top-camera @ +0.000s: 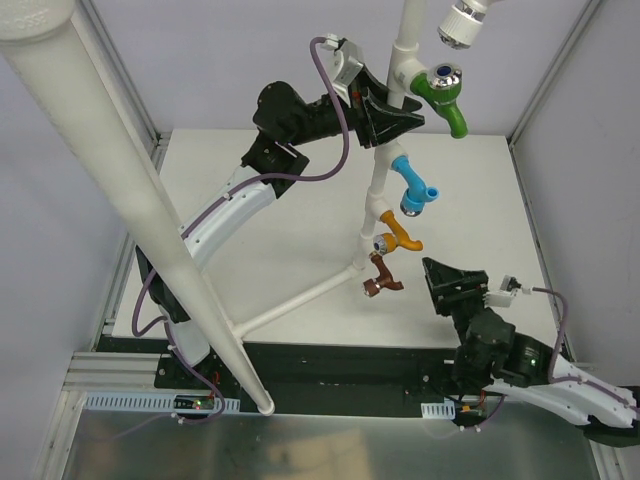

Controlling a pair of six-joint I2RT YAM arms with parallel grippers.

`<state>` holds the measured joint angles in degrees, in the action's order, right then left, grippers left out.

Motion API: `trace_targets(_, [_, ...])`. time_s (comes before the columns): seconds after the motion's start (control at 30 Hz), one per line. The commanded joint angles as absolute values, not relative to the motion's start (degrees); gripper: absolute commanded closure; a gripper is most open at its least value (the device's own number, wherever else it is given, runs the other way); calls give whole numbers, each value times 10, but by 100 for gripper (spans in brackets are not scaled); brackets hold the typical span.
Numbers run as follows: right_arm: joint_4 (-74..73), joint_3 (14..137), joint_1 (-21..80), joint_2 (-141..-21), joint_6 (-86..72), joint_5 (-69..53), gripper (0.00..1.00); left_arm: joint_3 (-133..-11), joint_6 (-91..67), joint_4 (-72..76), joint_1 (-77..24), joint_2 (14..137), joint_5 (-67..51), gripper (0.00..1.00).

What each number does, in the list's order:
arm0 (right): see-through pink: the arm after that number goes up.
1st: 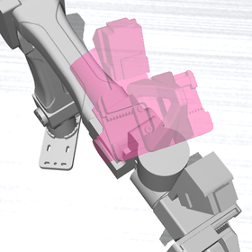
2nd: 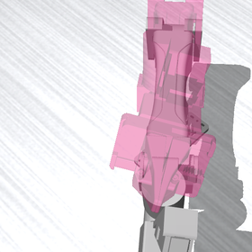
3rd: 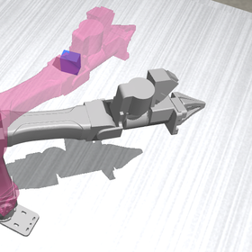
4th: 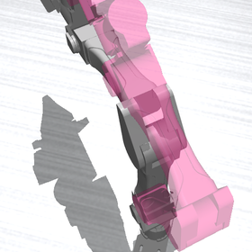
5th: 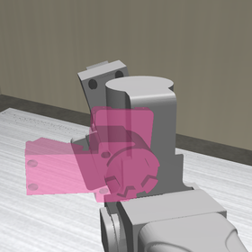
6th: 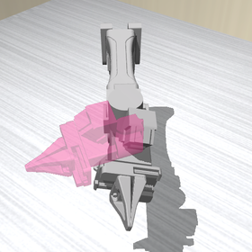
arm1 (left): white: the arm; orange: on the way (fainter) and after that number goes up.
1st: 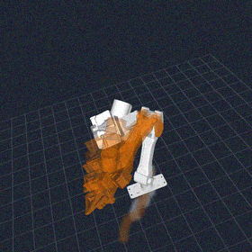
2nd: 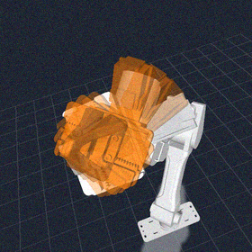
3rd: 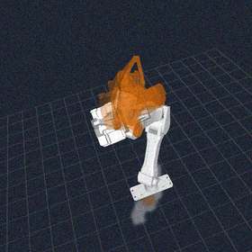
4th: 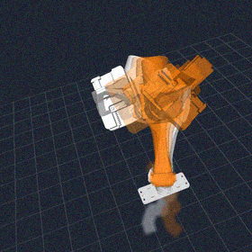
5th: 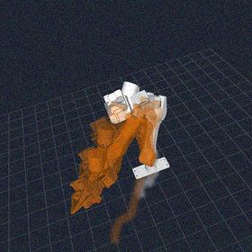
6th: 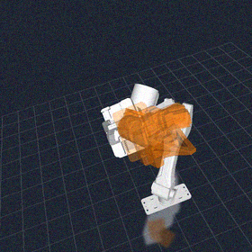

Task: Install the water faucets
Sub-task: Screw the water faucet onto the adaptor.

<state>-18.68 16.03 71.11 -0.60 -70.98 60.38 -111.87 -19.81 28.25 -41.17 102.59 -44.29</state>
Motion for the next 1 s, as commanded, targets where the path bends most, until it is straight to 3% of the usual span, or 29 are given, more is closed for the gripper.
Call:
trace_targets(0.0, [-285, 269, 714, -46, -403, 635, 24, -1110, -163, 323, -405, 985, -474, 100])
trace_targets(0.27, [-297, 366, 714, -215, 35, 497, 23, -1100, -163, 328, -406, 977, -475, 100])
trace_targets(0.43, [-185, 339, 716, -196, 242, 407, 21, -1086, -155, 327, -406, 969, -471, 100])
trace_targets(0.63, [-257, 305, 717, -140, 481, 229, 20, -1082, -156, 323, -405, 964, -479, 100])
trace_targets(0.73, [-212, 270, 719, -105, 534, 166, 21, -1078, -159, 330, -405, 965, -480, 100])
trace_targets(0.97, [-74, 177, 722, -129, 754, 172, 21, -1079, -174, 341, -405, 969, -488, 100])
